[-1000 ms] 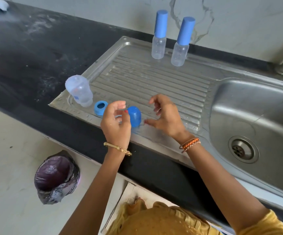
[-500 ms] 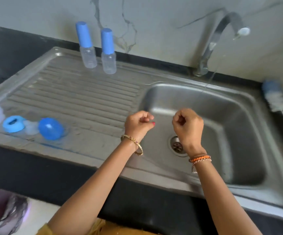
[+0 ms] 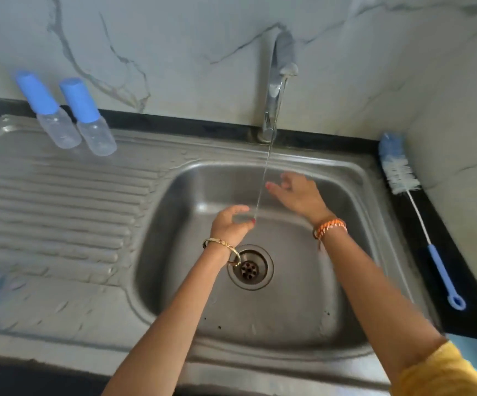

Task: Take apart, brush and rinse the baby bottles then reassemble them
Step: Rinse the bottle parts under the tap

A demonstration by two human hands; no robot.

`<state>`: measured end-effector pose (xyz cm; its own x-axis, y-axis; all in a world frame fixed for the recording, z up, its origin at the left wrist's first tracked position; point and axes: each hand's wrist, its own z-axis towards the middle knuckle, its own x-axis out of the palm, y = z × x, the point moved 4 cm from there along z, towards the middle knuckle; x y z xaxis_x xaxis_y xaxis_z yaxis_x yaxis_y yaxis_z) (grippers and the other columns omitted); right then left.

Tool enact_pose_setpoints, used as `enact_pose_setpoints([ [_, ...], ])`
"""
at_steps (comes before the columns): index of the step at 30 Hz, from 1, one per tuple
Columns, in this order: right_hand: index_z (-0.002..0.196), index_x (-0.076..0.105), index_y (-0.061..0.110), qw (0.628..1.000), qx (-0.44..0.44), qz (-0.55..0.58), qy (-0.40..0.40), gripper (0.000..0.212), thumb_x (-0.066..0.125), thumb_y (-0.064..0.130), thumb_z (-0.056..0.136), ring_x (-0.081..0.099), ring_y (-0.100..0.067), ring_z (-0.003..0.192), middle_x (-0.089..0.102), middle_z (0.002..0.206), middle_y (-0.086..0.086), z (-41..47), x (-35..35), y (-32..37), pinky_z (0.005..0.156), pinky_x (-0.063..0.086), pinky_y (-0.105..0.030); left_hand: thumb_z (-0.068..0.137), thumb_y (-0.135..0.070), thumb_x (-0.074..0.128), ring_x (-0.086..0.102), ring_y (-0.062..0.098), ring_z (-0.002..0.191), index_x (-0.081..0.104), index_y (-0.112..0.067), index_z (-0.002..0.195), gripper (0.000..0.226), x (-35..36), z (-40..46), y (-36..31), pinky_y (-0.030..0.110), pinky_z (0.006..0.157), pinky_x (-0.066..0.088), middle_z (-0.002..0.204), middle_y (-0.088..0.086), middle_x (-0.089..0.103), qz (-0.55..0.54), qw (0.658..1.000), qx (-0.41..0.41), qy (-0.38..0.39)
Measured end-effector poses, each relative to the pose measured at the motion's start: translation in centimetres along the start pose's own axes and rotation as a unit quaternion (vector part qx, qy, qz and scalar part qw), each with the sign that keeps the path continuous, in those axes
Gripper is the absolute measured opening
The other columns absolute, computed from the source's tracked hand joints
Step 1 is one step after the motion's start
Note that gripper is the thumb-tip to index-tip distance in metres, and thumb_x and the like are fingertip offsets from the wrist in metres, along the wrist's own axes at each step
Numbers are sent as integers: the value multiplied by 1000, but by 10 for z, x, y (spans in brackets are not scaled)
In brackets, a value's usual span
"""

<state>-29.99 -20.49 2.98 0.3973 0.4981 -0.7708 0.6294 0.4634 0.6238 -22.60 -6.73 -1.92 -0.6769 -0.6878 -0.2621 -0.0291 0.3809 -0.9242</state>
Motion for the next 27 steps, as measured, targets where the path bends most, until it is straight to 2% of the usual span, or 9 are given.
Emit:
enact_pose_setpoints([
  [4, 98, 61, 7, 999, -6, -2, -52, 47, 45, 51, 92, 57, -34, 104, 62, 102, -16, 66, -19, 13, 80, 42, -33, 83, -6, 65, 54, 18, 116, 64, -10, 108, 25, 8, 21, -13, 26, 98, 39, 119, 7, 61, -28, 999, 3, -46],
  [6, 70, 51, 11, 997, -3, 0, -76, 49, 39, 53, 93, 59, -32, 85, 57, 83, -12, 90, -24, 16, 68, 39, -30, 84, -5, 64, 54, 15, 113, 64, -11, 106, 23, 11, 31, -19, 21, 91, 39, 117, 5, 62, -31, 998, 4, -48],
  [9, 67, 48, 9, 993, 4, -47, -107, 59, 34, 60, 92, 50, -26, 74, 53, 78, -7, 111, -33, 24, 66, 36, -29, 85, -6, 62, 55, 11, 102, 63, -15, 100, 18, 16, 41, -26, 19, 85, 39, 107, 0, 61, -28, 999, -3, -41],
  [12, 68, 48, 9, 980, -39, -144, -133, 64, 34, 69, 87, 50, -24, 70, 52, 73, -6, 123, -33, 36, 63, 35, -31, 85, -5, 61, 58, 18, 106, 62, -18, 94, 17, 25, 48, -29, 31, 94, 46, 106, 2, 63, -31, 999, -17, -24],
  [16, 78, 48, 10, 960, -94, -201, -168, 50, 30, 53, 96, 49, -24, 73, 50, 76, -8, 130, -29, 41, 62, 35, -31, 85, -3, 60, 58, 18, 102, 61, -11, 107, 23, 37, 55, -28, 32, 96, 47, 107, 6, 63, -57, 997, -43, -9],
  [20, 80, 55, 9, 978, -66, -116, -158, 50, 32, 49, 97, 51, -23, 73, 53, 78, -7, 132, -23, 34, 64, 38, -30, 87, 3, 57, 58, 22, 99, 57, 4, 117, 30, 40, 60, -26, 31, 94, 48, 110, 14, 61, -113, 992, -62, -4],
  [23, 64, 53, 12, 992, -19, 18, -124, 54, 38, 55, 93, 51, -22, 66, 54, 69, -4, 125, -15, 20, 60, 34, -28, 87, 7, 55, 57, 20, 95, 55, 8, 117, 30, 41, 62, -24, 26, 83, 51, 104, 15, 60, -136, 988, -70, -15],
  [25, 55, 42, 19, 988, -20, 110, -109, 49, 44, 48, 94, 44, -16, 57, 48, 60, 1, 107, -5, 8, 55, 27, -29, 87, 9, 54, 58, 20, 90, 54, 8, 119, 32, 41, 60, -23, 23, 76, 54, 97, 10, 58, -159, 984, -76, -20],
  [27, 63, 47, 21, 979, -33, 155, -127, 34, 52, 39, 92, 49, -14, 65, 56, 70, 0, 78, 12, -5, 61, 33, -28, 87, 10, 52, 58, 15, 77, 53, 7, 119, 32, 37, 57, -22, 18, 68, 54, 88, 5, 56, -173, 982, -74, -32],
])
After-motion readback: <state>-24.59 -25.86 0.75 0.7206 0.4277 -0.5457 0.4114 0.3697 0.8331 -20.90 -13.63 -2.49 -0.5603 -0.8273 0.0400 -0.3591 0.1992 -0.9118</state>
